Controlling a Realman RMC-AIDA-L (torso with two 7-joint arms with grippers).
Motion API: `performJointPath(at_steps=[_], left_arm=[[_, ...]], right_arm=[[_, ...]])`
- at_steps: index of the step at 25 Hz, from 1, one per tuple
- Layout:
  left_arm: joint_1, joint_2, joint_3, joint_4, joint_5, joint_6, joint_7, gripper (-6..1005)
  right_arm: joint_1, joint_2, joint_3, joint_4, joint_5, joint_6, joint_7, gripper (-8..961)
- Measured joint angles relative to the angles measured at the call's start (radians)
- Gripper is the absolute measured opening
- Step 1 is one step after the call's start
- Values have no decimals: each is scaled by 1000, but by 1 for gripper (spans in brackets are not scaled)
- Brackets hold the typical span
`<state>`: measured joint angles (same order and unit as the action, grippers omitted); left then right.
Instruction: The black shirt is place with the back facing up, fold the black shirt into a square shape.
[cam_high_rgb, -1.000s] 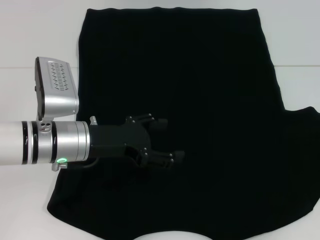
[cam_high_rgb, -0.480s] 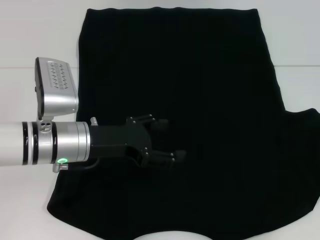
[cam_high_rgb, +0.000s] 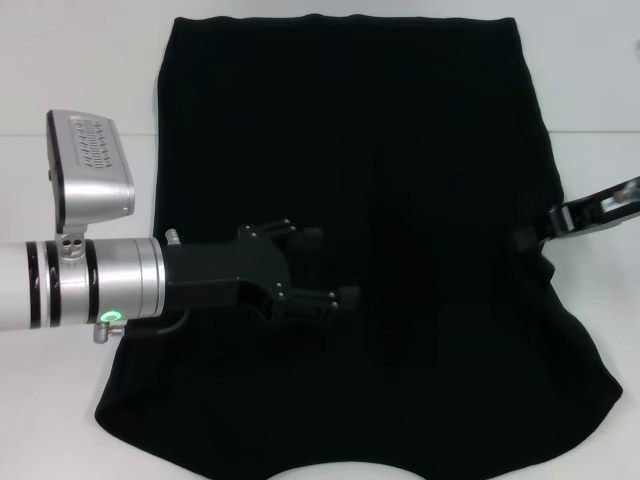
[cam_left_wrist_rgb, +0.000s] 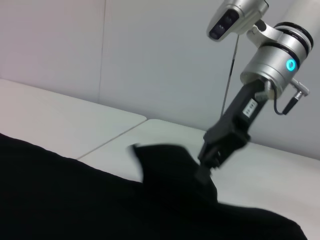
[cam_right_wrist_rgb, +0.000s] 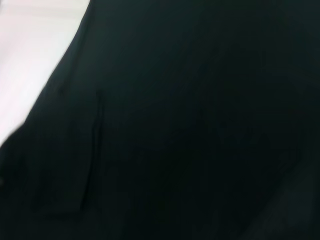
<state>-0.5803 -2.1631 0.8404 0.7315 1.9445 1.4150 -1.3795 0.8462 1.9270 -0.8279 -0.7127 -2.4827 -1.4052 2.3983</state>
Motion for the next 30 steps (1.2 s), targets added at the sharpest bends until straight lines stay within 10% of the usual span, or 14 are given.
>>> performJointPath(at_steps=[8,24,30], left_arm=[[6,0,-30,0,0,1,-2,961],[52,48,-159,70,51,150,-141,961],[93,46,-204,184,216,164,-290,961]], right_arm=[[-8,10,-8,-68,-17,-44,42,163],[-124,17,163,-9,204,-47,-173,755],[-193,49,164,46,384,-99,-447,887]])
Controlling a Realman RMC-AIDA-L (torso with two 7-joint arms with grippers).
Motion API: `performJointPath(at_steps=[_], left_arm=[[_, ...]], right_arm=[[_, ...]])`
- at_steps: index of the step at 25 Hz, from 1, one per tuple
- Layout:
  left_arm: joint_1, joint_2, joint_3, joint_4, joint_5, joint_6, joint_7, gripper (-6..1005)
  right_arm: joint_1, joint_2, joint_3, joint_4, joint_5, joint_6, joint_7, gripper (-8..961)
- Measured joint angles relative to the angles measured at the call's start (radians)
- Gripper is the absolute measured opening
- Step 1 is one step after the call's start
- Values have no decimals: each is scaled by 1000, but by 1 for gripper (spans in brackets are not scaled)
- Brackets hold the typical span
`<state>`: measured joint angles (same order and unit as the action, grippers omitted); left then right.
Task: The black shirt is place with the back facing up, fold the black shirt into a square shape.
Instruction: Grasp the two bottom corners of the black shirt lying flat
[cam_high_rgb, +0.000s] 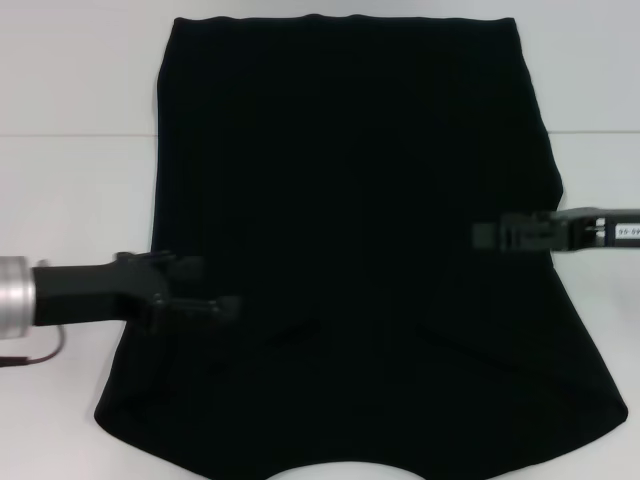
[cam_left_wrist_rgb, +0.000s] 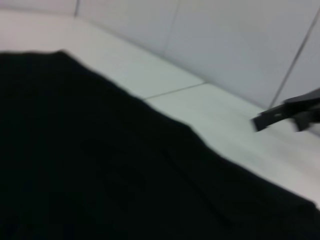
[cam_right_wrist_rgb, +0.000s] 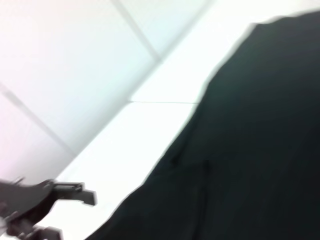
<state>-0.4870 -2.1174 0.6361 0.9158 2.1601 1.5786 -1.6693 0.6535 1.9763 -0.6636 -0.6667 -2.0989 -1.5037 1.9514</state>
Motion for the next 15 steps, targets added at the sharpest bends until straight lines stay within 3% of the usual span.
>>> performJointPath(at_steps=[3,9,15], left_arm=[[12,1,-47,41,68,19,-54,961],[64,-10,-109,146,216,50,-152,961],[94,-19,-154,177,272,100,-162,961]], right_arm=[[-10,15,-9,4,18,-15,-59,934],[4,31,-41,21,18,-6,-82,925],[22,29,-44,23,22,9,-87,924]])
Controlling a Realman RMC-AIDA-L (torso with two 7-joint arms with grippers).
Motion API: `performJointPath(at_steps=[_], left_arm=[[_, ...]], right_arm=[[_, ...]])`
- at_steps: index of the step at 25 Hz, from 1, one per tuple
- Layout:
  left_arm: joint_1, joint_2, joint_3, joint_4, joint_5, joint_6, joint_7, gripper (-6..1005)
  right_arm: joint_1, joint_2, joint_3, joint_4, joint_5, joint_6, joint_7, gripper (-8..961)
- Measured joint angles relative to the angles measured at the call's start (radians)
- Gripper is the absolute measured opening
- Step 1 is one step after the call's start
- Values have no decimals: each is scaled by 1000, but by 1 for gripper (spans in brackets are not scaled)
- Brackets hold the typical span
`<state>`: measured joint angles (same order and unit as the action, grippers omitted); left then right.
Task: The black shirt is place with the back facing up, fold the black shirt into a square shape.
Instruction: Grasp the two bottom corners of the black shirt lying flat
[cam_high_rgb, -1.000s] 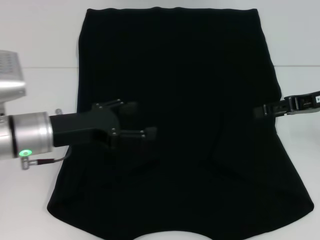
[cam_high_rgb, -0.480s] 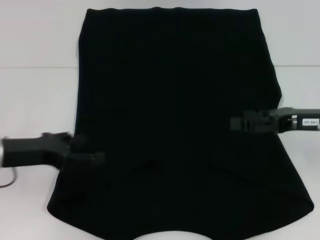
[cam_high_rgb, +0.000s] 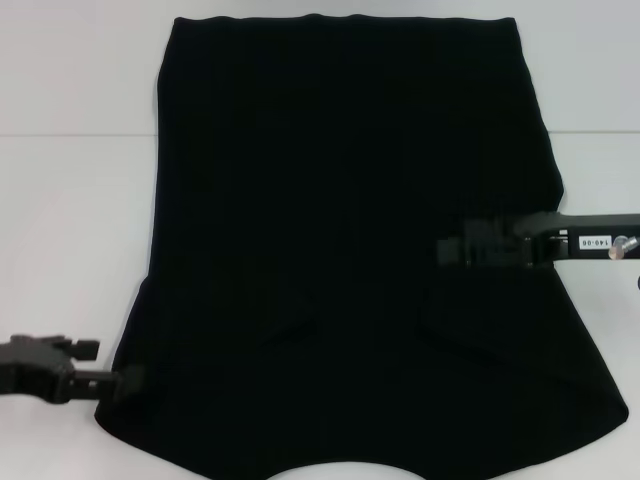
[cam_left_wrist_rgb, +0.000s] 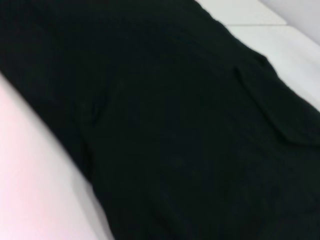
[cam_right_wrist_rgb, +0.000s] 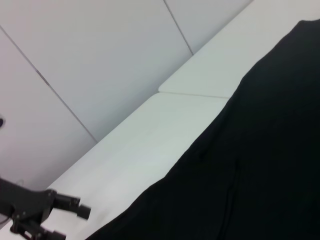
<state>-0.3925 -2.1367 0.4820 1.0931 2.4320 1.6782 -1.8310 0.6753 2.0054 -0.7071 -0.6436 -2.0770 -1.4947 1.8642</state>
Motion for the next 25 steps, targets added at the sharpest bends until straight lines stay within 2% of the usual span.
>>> performJointPath(at_steps=[8,25], left_arm=[[11,-20,3,-19,47,-22,6,961],[0,-20,57,-46,75,-79,14,950]], right_arm=[[18,-8,4,0,1,2,3,924],[28,-15,-87,-1,-54,-59,-13,925]])
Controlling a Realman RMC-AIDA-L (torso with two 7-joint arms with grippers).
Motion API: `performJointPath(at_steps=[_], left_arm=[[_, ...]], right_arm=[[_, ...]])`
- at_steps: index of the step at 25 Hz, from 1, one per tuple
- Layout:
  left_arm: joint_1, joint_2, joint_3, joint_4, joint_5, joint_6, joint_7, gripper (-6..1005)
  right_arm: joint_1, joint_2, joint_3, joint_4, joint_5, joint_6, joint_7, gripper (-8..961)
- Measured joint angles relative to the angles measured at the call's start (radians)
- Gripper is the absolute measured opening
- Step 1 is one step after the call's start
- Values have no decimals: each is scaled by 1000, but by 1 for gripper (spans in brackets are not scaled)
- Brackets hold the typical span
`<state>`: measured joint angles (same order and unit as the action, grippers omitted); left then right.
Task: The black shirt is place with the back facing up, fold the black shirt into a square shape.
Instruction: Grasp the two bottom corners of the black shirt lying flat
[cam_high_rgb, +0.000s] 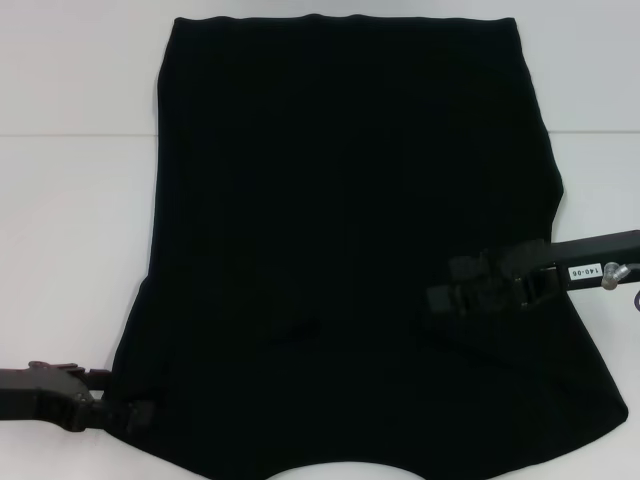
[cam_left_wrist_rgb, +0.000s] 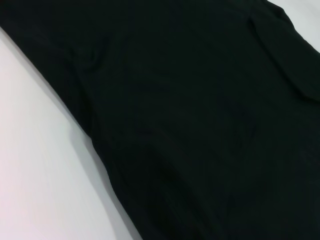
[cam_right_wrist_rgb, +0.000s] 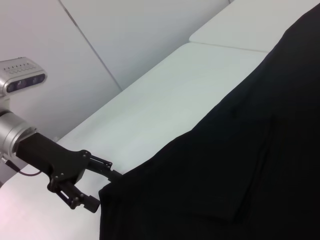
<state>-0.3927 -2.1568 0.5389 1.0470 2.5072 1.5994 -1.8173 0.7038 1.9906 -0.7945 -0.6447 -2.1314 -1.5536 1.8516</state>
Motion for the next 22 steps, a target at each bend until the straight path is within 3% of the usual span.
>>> performJointPath(at_steps=[4,15,22], left_arm=[[-2,0,8,1,4,-17,-1,944],[-10,4,13,8,12,-34,-2,760],[-12,4,13,9,36,-35,-9,454]], right_arm=[[0,0,5,-1,4,2,5,925],[-1,0,17,-3,8,-4,7,925],[-4,-3,24,-3,8,-5,8,925]])
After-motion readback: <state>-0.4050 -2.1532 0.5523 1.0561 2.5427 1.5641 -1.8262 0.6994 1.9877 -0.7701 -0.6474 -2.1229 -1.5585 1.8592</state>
